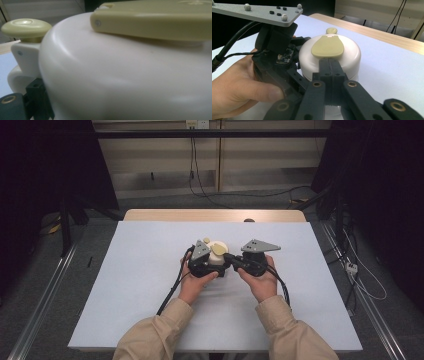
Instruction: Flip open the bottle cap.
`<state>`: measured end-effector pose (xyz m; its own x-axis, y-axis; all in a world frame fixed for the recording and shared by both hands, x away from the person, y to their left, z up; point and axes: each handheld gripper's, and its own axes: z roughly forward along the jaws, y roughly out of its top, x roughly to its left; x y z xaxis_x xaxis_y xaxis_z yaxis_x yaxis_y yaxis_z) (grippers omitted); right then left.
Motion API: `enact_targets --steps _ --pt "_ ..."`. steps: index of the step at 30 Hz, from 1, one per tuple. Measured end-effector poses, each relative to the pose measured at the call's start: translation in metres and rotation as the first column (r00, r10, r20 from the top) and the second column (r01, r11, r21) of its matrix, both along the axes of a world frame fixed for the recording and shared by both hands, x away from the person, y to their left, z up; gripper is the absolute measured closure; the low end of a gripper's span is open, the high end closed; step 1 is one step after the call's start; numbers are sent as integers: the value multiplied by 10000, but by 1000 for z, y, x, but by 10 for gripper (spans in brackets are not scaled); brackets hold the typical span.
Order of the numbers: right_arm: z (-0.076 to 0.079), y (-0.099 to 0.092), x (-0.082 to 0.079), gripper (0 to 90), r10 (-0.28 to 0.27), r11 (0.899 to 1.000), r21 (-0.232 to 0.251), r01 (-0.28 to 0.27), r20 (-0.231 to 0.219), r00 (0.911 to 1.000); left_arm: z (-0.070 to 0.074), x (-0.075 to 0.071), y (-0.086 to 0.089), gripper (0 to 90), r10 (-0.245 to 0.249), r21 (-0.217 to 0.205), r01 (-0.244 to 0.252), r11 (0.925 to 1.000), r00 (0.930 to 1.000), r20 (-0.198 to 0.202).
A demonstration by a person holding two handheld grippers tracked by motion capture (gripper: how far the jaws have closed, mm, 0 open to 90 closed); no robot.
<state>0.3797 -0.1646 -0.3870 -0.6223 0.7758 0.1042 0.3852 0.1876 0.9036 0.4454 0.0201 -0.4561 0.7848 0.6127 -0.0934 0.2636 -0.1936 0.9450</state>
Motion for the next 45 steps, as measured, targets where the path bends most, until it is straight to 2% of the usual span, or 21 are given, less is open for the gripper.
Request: enact_targets --steps 45 --pt "9 6 5 900 -41 10000 -17 42 232 9997 0 0 -1 63 32 -16 -32 10000 10000 -8"
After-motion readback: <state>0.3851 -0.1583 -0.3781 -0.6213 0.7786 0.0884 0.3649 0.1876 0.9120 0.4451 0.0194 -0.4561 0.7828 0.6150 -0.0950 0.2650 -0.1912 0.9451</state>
